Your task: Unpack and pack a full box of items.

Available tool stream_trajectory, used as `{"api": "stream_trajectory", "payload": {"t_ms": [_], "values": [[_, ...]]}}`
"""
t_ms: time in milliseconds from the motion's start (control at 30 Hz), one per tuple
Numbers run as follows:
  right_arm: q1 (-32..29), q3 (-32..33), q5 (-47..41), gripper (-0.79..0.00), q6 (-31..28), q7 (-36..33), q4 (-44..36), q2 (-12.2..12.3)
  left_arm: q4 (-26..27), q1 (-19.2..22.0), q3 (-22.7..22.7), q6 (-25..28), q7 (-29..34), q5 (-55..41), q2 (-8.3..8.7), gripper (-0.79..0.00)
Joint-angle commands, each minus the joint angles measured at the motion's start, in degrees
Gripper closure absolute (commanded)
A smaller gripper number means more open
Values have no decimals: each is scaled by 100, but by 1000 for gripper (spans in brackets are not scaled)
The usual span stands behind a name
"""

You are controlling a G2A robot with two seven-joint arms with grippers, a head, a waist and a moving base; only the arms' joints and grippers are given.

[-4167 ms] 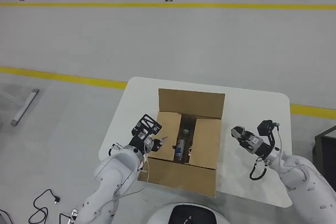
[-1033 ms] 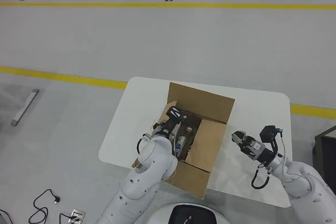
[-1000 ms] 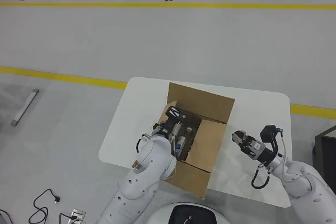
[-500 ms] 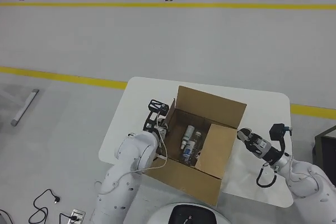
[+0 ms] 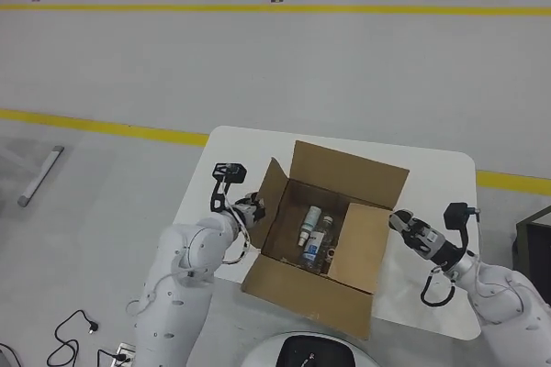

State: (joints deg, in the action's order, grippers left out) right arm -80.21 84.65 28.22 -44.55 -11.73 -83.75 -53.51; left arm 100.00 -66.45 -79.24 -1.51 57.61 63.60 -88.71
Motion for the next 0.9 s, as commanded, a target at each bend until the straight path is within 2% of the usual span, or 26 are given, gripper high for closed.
{"api": "stream_trajectory", "payload": {"t_ms": [0, 133, 233, 633, 733, 867], "values": [[14, -11, -13, 0, 2, -23, 8, -5, -63, 0, -109, -65, 21, -218, 15, 0], [47, -28, -50, 0, -17, -73, 34, -14, -246, -3, -350, -123, 39, -1003, 32, 0], [90, -50, -85, 0, -22, -122, 43, -21, -404, 9, -386, -120, -9, -1113, 59, 0], [221, -163, -103, 0, -8, -264, 28, -55, -404, 9, -386, -120, -9, -1113, 59, 0], [247, -182, -103, 0, -5, -280, 39, -62, -471, -39, -424, -84, -217, -1469, 65, 0], [269, -186, -134, 0, -6, -286, 82, -70, -653, 38, -702, -160, -149, -2253, 94, 0]]}}
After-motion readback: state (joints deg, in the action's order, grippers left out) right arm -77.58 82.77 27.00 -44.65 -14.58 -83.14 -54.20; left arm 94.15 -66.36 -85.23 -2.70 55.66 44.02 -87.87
